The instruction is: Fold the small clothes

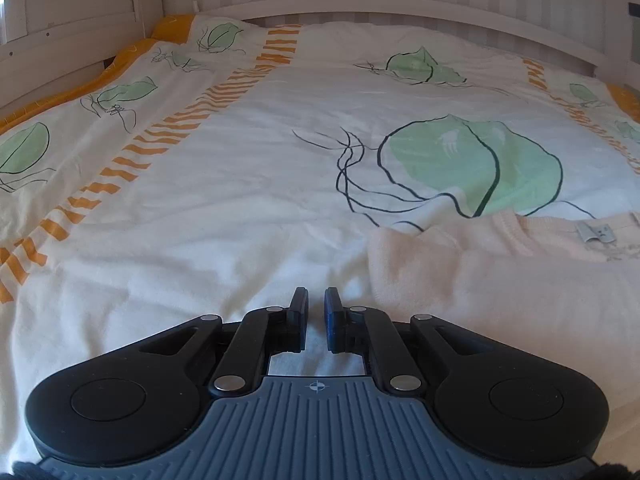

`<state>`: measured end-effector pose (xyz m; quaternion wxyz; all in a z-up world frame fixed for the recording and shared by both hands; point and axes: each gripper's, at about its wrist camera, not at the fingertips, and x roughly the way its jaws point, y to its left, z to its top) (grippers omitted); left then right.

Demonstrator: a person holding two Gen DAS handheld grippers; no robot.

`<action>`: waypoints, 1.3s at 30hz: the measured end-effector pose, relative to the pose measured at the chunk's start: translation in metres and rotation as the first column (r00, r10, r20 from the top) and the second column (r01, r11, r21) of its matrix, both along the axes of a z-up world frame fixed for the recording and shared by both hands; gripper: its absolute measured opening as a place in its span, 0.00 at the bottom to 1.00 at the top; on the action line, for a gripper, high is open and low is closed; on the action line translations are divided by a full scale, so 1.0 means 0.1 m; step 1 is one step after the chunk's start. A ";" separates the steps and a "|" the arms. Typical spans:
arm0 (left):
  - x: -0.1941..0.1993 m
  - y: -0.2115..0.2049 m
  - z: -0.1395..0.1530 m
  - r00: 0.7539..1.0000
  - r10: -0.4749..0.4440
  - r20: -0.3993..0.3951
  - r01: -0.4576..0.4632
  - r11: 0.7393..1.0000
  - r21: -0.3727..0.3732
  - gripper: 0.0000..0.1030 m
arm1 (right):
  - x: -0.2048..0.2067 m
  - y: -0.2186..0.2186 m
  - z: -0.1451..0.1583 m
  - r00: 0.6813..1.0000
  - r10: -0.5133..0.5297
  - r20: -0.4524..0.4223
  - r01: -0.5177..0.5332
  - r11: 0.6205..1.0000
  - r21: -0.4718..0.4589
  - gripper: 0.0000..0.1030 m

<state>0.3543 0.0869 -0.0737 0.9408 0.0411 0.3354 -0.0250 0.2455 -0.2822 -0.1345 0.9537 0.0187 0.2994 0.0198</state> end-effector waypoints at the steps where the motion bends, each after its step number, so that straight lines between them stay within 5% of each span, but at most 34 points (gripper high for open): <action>1: -0.01 -0.01 0.03 1.000 -0.014 0.005 0.014 1.000 -0.013 0.09 | 0.00 0.00 0.00 1.000 0.000 0.000 0.000 1.000 0.000 1.00; 4: 0.03 -0.04 0.08 0.999 -0.044 0.011 0.045 0.997 -0.069 0.15 | 0.00 0.00 0.00 1.000 0.000 0.000 0.000 1.000 0.000 1.00; 6: 0.12 -0.04 0.07 0.998 -0.063 -0.019 0.060 0.990 -0.128 0.35 | 0.00 0.00 0.00 1.000 0.000 0.000 0.000 1.000 0.000 1.00; 12: 0.34 -0.03 -0.05 0.990 -0.084 -0.114 0.059 0.977 -0.205 0.35 | 0.00 0.00 0.00 1.000 0.000 0.000 0.000 1.000 0.000 1.00; 15: 0.32 -0.06 -0.04 0.988 -0.113 -0.107 0.090 0.976 -0.200 0.29 | 0.00 0.00 0.00 1.000 0.000 0.000 0.000 1.000 0.001 1.00; 17: 0.26 -0.11 -0.02 0.982 -0.173 -0.081 0.158 0.972 -0.173 0.06 | 0.00 0.00 0.00 1.000 0.000 0.000 0.000 1.000 0.000 1.00; 21: -0.03 -0.30 0.00 0.969 -0.248 0.010 0.248 0.969 0.000 0.05 | 0.00 0.00 0.00 1.000 0.000 0.000 0.000 1.000 0.000 1.00; 25: -0.24 -0.31 -0.01 0.975 -0.202 0.097 0.194 0.977 0.083 0.05 | 0.00 0.00 0.00 1.000 0.000 0.000 0.000 1.000 0.000 1.00; 30: 0.01 -0.12 -0.13 0.995 -0.104 -0.003 0.104 0.994 -0.027 0.06 | 0.00 0.00 0.00 1.000 0.000 0.000 0.000 1.000 0.000 1.00; 39: -0.09 -0.09 -0.05 0.999 -0.033 -0.038 0.032 0.999 -0.038 0.06 | 0.00 -0.01 0.04 1.000 0.003 -0.002 -0.003 1.000 0.011 1.00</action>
